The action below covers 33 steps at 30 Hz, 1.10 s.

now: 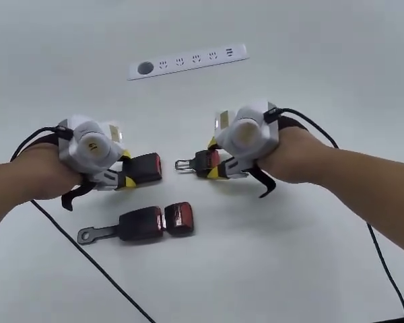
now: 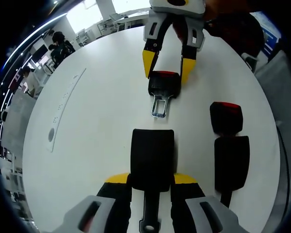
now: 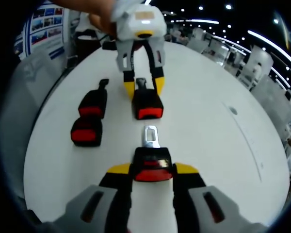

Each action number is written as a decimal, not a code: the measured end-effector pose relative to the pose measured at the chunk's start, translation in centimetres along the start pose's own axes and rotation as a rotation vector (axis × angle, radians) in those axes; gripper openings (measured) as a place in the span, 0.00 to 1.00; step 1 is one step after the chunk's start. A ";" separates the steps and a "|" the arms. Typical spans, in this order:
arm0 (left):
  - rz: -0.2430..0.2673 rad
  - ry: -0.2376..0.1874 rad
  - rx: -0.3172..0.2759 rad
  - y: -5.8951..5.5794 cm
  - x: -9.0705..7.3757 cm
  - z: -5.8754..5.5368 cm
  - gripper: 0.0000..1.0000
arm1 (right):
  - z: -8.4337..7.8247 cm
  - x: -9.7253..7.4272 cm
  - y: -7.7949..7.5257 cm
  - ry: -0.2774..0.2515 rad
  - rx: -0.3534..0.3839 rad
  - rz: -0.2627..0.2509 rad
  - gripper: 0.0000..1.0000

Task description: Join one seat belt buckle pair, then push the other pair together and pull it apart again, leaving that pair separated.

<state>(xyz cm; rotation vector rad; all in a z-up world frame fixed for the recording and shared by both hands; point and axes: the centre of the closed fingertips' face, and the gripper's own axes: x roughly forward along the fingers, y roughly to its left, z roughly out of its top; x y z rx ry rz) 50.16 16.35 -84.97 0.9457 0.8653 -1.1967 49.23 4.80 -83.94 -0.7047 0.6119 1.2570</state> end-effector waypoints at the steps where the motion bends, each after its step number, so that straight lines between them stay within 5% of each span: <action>1: 0.000 0.000 0.001 0.0 0.0 0.0 0.31 | 0.3 0.3 0.0 -0.005 -0.001 0.002 0.31; 15: -0.008 0.011 0.013 0.2 0.1 -0.1 0.31 | 1.8 1.9 -0.3 -0.024 -0.071 -0.003 0.31; 33: -0.031 0.016 0.061 0.1 0.3 -0.1 0.30 | 3.5 3.6 0.1 -0.070 -0.056 0.054 0.27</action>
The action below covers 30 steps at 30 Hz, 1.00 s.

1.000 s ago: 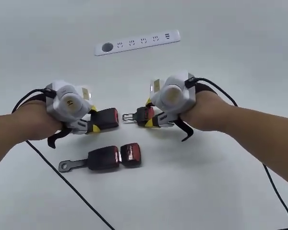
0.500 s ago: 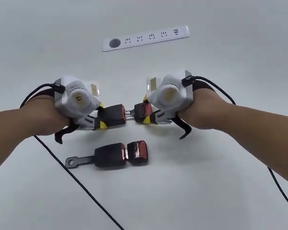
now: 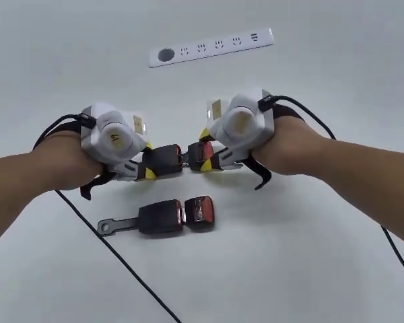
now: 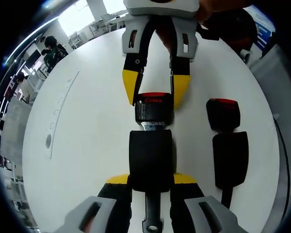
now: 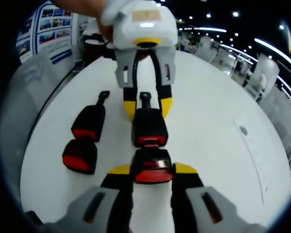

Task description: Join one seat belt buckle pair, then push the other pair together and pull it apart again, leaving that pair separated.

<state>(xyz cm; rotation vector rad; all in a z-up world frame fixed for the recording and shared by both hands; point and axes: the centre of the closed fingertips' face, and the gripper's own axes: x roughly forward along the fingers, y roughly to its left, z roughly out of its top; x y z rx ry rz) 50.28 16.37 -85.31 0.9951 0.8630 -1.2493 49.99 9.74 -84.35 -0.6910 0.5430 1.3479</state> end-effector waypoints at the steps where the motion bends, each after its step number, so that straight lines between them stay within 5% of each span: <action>1: -0.001 0.000 -0.001 0.0 0.0 0.0 0.30 | 0.2 0.3 -0.1 0.007 0.000 -0.007 0.27; 21: 0.003 0.004 0.001 -0.3 -0.2 0.0 0.30 | -1.4 -1.4 0.0 0.005 0.016 -0.011 0.29; 30: 0.006 0.013 -0.013 -0.3 -0.3 0.0 0.31 | -4.6 -5.1 0.4 0.045 0.020 -0.029 0.31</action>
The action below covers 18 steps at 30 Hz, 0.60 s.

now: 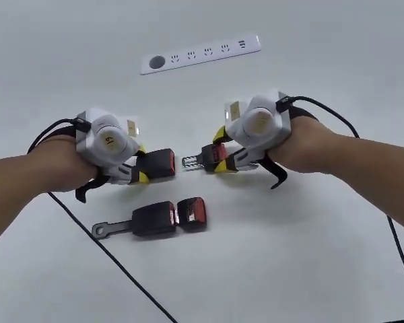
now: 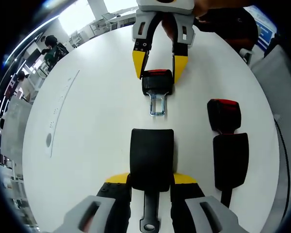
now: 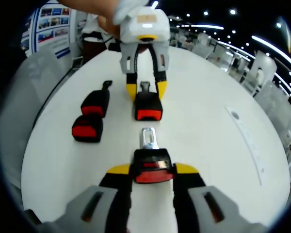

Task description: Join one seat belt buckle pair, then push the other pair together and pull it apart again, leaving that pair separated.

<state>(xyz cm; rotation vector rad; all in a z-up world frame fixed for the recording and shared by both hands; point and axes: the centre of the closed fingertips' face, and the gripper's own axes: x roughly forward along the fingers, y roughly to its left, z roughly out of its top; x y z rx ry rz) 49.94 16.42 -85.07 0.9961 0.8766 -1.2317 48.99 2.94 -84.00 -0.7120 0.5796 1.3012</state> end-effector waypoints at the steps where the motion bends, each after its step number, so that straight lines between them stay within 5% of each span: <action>1: 0.001 0.001 0.000 0.0 0.0 0.0 0.31 | -0.5 -0.5 0.0 0.007 0.002 -0.003 0.31; 11: 0.038 -0.015 -0.020 -0.1 -0.2 -0.1 0.31 | -6.0 -5.5 -0.2 0.118 0.028 -0.056 0.32; 18: 0.072 -0.015 -0.080 0.0 -0.5 -0.3 0.32 | -7.5 -6.7 -0.1 0.177 0.023 -0.086 0.33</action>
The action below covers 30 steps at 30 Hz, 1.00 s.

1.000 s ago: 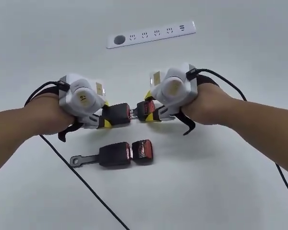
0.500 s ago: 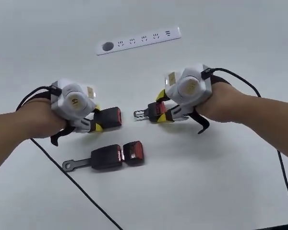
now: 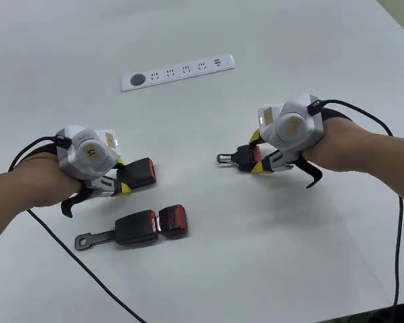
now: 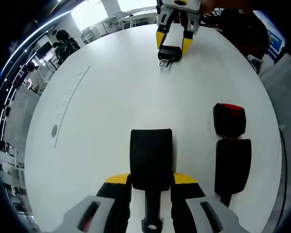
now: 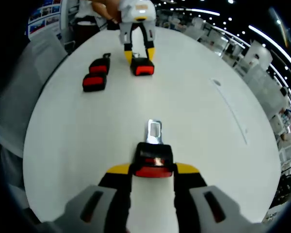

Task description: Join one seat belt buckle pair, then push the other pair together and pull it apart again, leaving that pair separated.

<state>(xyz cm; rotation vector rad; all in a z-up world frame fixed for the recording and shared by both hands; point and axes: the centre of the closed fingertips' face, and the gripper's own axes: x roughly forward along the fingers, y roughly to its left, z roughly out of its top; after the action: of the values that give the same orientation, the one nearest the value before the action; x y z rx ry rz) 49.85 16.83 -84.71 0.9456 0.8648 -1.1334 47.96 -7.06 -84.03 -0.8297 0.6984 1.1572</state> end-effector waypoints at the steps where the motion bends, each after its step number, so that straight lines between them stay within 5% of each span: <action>1: 0.004 0.002 0.000 0.0 0.0 0.0 0.32 | 0.0 -0.2 -0.1 0.002 0.000 -0.010 0.34; 3: 0.021 0.028 0.039 0.0 -0.4 -0.4 0.32 | 0.1 -0.5 -0.1 -0.004 0.011 -0.028 0.35; 7: 0.078 -0.005 0.004 0.4 -1.7 -0.1 0.35 | 0.3 -1.6 -0.7 -0.023 0.063 -0.091 0.42; 12: 0.123 -0.049 -0.054 -0.6 -4.2 -0.2 0.37 | 1.4 -3.9 0.1 -0.109 0.171 -0.142 0.43; 18: 0.204 -0.161 -0.186 -3.9 -8.3 -0.7 0.46 | 2.3 -6.6 2.5 -0.204 0.318 -0.204 0.55; 24: 0.275 -0.216 -0.252 -7.9 -11.6 -2.1 0.61 | 2.5 -8.9 5.8 -0.255 0.373 -0.239 0.61; 28: 0.311 -0.246 -0.368 -10.0 -12.8 -4.7 0.69 | 2.8 -10.4 8.4 -0.327 0.475 -0.235 0.65; 30: 0.342 -0.249 -0.416 -11.1 -13.5 -6.0 0.72 | 2.1 -11.1 9.5 -0.315 0.475 -0.250 0.69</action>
<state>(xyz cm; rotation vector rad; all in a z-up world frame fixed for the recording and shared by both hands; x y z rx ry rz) 35.71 25.29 -76.38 0.5647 0.6679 -0.7193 35.98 -9.08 -75.61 -0.3113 0.5556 0.8229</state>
